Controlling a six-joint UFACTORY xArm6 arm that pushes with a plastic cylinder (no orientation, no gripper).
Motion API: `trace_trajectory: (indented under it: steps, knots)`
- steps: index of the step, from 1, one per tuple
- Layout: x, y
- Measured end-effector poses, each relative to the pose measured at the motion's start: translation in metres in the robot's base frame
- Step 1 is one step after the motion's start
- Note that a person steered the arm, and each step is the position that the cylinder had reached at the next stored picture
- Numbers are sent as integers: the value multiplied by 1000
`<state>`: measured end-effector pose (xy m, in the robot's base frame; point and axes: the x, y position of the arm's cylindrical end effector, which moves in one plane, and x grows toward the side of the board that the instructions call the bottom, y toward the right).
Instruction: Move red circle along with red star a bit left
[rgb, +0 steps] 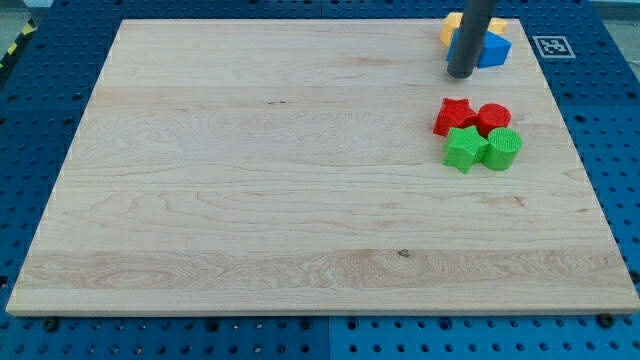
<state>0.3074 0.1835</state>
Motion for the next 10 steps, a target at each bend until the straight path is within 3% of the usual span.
trace_trajectory:
  steps: [2, 6, 7, 10]
  knots:
    - [3, 3]
    - [96, 79]
    - [115, 55]
    - [115, 17]
